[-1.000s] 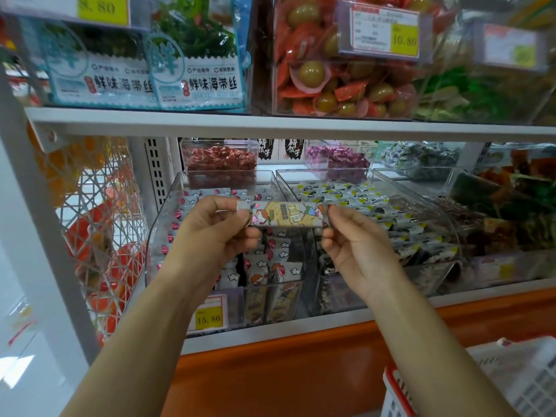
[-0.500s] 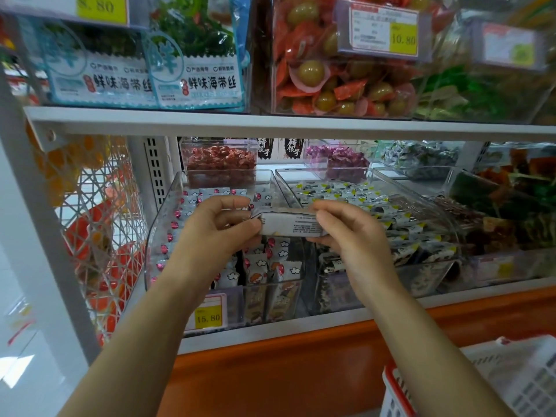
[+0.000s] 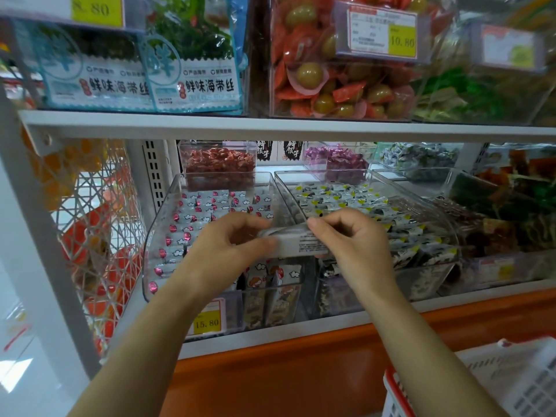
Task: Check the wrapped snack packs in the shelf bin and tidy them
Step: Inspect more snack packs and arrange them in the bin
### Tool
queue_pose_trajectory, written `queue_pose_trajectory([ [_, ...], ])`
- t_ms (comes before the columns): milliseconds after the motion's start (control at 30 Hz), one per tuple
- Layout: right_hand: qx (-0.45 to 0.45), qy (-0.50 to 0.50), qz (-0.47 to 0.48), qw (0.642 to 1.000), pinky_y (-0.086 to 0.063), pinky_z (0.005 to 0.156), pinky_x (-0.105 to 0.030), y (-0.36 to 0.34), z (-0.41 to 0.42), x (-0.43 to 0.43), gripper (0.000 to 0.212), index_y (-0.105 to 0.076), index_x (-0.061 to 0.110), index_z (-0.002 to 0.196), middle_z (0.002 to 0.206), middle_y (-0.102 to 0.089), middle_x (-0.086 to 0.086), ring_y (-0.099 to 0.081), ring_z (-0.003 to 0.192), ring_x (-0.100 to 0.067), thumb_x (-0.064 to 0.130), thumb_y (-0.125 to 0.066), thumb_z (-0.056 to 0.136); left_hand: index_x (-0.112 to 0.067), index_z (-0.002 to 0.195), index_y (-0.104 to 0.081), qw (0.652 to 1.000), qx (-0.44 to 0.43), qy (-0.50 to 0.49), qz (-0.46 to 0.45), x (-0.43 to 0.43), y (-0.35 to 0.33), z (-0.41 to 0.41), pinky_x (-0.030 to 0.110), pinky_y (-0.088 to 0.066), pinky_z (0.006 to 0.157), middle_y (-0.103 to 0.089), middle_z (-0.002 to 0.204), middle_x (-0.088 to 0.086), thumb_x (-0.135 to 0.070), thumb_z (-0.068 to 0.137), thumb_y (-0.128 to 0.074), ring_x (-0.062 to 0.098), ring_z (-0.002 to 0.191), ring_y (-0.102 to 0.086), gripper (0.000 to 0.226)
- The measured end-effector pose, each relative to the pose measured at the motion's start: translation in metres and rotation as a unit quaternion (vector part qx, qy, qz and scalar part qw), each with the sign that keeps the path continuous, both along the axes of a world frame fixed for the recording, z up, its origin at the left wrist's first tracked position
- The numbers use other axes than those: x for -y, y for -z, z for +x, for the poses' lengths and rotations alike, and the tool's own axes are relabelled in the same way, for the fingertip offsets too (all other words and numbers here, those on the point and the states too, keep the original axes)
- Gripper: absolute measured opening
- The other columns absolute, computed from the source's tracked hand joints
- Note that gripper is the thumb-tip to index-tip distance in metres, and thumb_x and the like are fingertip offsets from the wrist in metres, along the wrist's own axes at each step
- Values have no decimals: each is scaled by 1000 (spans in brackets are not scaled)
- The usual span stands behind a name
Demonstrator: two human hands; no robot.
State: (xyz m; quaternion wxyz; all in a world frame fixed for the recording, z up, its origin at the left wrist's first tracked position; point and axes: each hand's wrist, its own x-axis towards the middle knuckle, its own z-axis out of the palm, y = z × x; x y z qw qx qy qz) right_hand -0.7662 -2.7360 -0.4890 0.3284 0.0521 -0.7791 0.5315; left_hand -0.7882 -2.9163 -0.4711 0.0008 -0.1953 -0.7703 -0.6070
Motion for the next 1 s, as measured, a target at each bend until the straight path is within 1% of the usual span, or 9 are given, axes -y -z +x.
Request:
queue_pose_trajectory([
  [67, -3, -18, 19, 1000, -42, 57, -10, -1, 1, 2, 16, -66, 23, 68, 61, -62, 13, -57, 61, 1, 19, -69, 83, -18, 90, -64, 999, -12, -25, -17, -1, 1, 0, 32, -55, 75, -67, 88, 6, -25, 80, -69, 19, 83, -65, 14],
  [200, -4, -38, 21, 999, -42, 57, -11, -3, 1, 1, 16, -66, 25, 68, 61, -62, 12, -56, 60, 0, 19, -68, 83, -11, 73, -67, 999, -9, -38, -6, 2, -3, -1, 13, -48, 50, -68, 68, 3, -25, 75, -73, 6, 56, -61, 16],
  [300, 12, -52, 19, 998, -43, 57, -13, -4, 1, 1, 14, -69, 22, 69, 63, -64, 9, -57, 61, -2, 18, -69, 83, -13, 60, -70, 999, -4, -44, -19, 7, -4, -2, 12, -46, 47, -67, 58, -1, -27, 76, -72, 3, 48, -57, 21],
  [500, 25, -60, 3, 998, -45, 57, -13, -4, 1, 3, 12, -70, 18, 71, 67, -67, 7, -59, 63, -2, 17, -68, 83, -16, 60, -70, 994, -56, -75, -61, 10, -4, -4, 13, -45, 42, -69, 65, -3, -29, 78, -70, 3, 43, -53, 22],
  [600, 10, -31, 0, 999, -43, 54, -13, -2, 0, 6, 15, -69, 17, 69, 63, -64, 8, -57, 59, -3, 19, -68, 83, -17, 72, -68, 999, -32, -34, -25, 9, -5, -1, 12, -50, 52, -68, 66, -2, -34, 74, -68, 4, 55, -62, 18],
  [700, 1, -12, 7, 1000, -45, 54, -25, -1, -2, 5, 21, -68, 8, 69, 61, -62, -5, -59, 59, -16, 21, -66, 85, -28, 95, -63, 997, -8, 9, -72, 8, -3, -2, 24, -57, 71, -66, 93, -2, -37, 70, -71, 14, 79, -66, 28],
  [833, 45, -83, 1, 996, -53, 51, -26, -8, 1, -4, 24, -70, 9, 66, 59, -66, -7, -66, 57, -16, 19, -63, 86, -27, 100, -61, 998, -26, 9, -58, 10, -3, -3, 13, -52, 63, -64, 98, 0, -15, 82, -67, 9, 78, -65, 23],
  [933, 65, -138, -42, 987, -51, 49, -17, -11, 3, -11, 23, -72, 18, 64, 59, -69, 2, -67, 55, -9, 13, -63, 85, -27, 102, -63, 998, -31, 13, -57, 11, -3, -4, 14, -53, 68, -65, 99, -2, -14, 83, -66, 10, 86, -63, 23],
  [1000, 75, -146, -70, 984, -52, 48, -18, -12, 2, -13, 21, -72, 17, 63, 60, -70, 0, -67, 55, -10, 13, -65, 82, -27, 102, -64, 997, -39, 18, -57, 9, -2, -5, 11, -50, 64, -65, 97, -3, -15, 84, -65, 5, 83, -62, 22],
])
